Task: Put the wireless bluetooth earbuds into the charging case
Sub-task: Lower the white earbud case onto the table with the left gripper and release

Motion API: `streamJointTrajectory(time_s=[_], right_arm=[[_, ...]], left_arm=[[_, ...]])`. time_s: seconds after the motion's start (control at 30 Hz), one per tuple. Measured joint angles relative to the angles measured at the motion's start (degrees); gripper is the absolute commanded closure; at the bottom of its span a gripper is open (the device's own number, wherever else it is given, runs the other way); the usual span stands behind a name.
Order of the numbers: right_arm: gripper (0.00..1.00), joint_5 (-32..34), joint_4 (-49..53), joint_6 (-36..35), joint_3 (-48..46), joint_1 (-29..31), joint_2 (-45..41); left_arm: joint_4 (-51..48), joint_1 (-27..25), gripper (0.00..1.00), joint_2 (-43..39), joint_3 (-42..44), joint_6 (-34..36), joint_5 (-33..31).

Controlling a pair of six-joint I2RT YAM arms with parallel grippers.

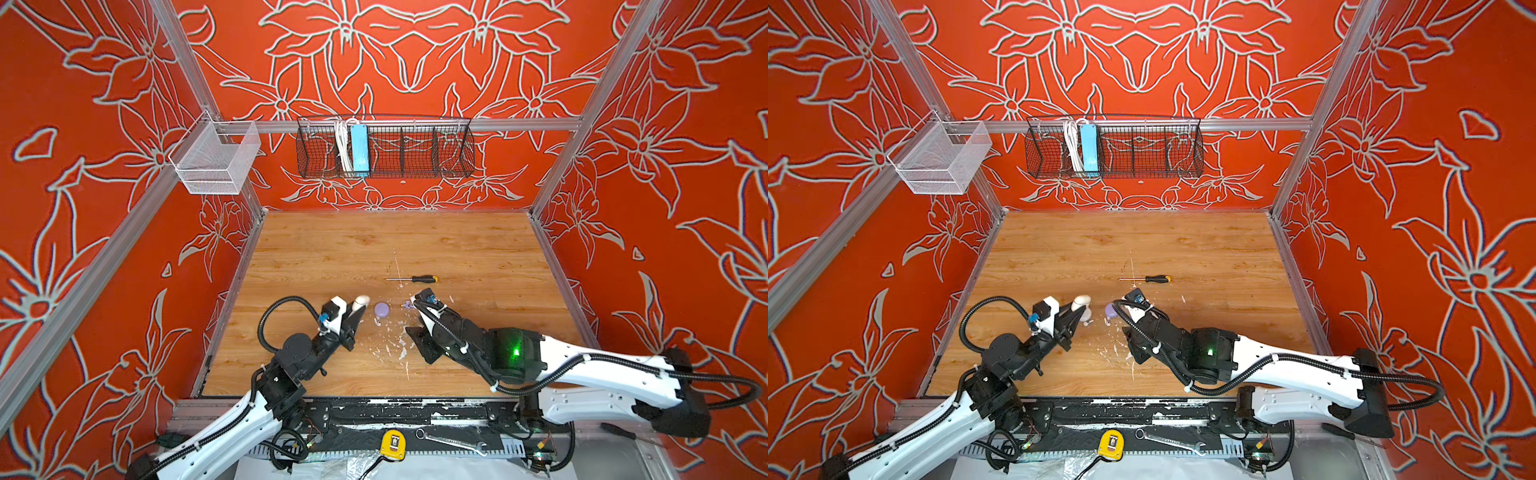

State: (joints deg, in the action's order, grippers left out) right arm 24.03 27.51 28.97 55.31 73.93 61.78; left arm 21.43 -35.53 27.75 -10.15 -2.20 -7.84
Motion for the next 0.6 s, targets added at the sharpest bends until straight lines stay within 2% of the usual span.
streamJointTrajectory(time_s=[0.13,0.23,0.3,0.43,0.6], right_arm=[[0.55,0.9,0.4,1.2,-0.7,0.0,-0.2],[0.55,0.9,0.6,1.8,-1.6,-0.1,0.1],[0.55,1.0,0.8,2.2,-1.9,-0.1,0.3],[0.54,1.0,0.7,3.0,-2.9,-0.1,0.7],[0.53,1.1,0.7,3.8,-4.5,-0.1,1.6]], left_arm=[[-2.8,8.0,1.0,9.6,-3.0,-9.1,-2.0],[-6.6,10.9,1.0,17.2,-6.7,-13.3,-1.3],[-8.7,12.7,1.0,22.4,-9.7,-15.7,0.6],[-9.9,19.8,1.0,34.3,-15.0,-21.1,7.1],[-9.1,25.7,1.0,41.1,-14.9,-25.7,12.6]])
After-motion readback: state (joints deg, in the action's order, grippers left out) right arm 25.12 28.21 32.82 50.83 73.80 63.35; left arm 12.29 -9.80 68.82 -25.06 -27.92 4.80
